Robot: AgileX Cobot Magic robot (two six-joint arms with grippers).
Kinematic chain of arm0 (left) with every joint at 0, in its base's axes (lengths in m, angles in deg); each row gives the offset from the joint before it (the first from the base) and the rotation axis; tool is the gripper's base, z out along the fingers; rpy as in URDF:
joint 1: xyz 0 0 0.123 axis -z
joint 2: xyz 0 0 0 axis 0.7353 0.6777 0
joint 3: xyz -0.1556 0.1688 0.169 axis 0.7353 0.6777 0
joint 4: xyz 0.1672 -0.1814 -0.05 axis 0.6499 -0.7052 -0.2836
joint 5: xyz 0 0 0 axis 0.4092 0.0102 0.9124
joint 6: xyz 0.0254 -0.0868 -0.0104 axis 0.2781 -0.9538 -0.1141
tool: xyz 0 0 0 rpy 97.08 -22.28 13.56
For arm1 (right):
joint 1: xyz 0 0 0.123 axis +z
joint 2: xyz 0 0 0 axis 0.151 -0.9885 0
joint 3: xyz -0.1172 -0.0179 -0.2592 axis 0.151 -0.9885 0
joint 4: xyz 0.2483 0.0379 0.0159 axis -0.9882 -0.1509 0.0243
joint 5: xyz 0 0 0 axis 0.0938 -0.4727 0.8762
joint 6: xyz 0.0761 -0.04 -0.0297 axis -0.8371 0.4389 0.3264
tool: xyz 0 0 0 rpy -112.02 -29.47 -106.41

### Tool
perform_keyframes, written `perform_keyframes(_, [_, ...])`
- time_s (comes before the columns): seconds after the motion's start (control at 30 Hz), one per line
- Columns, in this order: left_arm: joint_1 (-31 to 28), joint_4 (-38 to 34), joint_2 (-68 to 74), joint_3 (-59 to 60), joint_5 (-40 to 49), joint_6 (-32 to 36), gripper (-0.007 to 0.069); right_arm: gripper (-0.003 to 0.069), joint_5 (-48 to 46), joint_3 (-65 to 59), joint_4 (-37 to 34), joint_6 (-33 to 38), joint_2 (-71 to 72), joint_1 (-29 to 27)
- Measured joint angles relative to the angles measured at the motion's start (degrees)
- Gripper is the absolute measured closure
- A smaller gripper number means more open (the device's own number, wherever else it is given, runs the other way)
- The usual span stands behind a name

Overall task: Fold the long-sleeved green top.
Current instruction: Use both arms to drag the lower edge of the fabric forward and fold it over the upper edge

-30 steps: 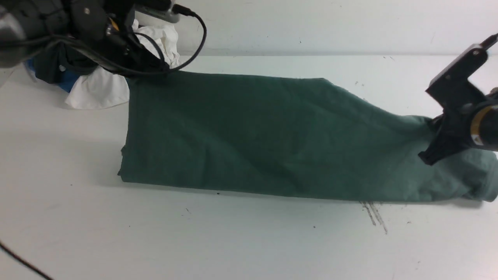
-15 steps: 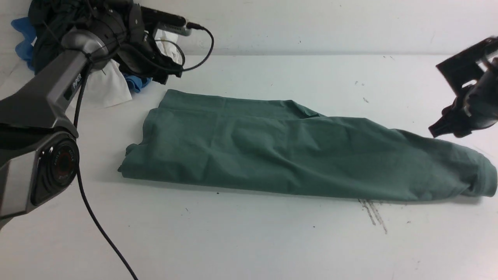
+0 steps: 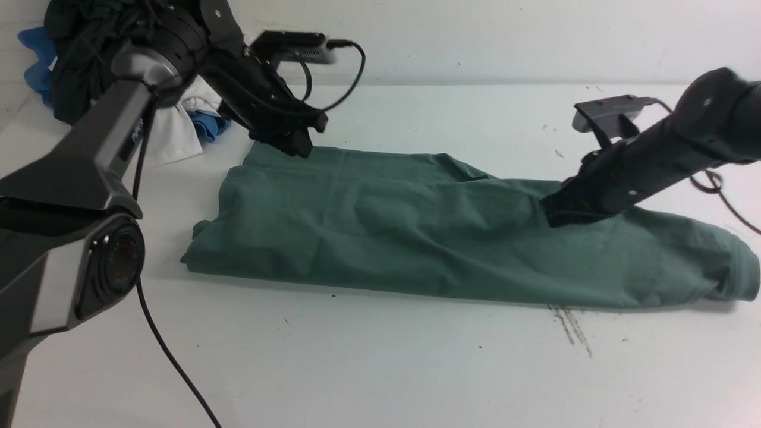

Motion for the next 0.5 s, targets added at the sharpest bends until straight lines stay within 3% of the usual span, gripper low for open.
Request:
perform_keyframes(0.13, [0.81,3.02,0.68,0.06,0.05,0.06,0.056,0.0672,7.73,7.43,-2.76,-1.69,-8.32,-0.21])
perform_keyframes(0.23, [0.69,6.27,0.52,0.06,0.05,-0.04,0.0564,0.0673,10.03,13.2,-1.47,-9.33,-13.16,-1.74])
perform_keyframes(0.33, [0.32,9.11,0.36,0.06,0.05,-0.47,0.0567,0.0673,6.41,17.34,1.77,-15.93,-14.15,-3.52])
perform_keyframes(0.5, [-0.37,12.44,-3.4,0.12,0.23,-1.36,0.0567,0.067,-11.33,23.99,12.98,-23.45,-8.87,-5.72])
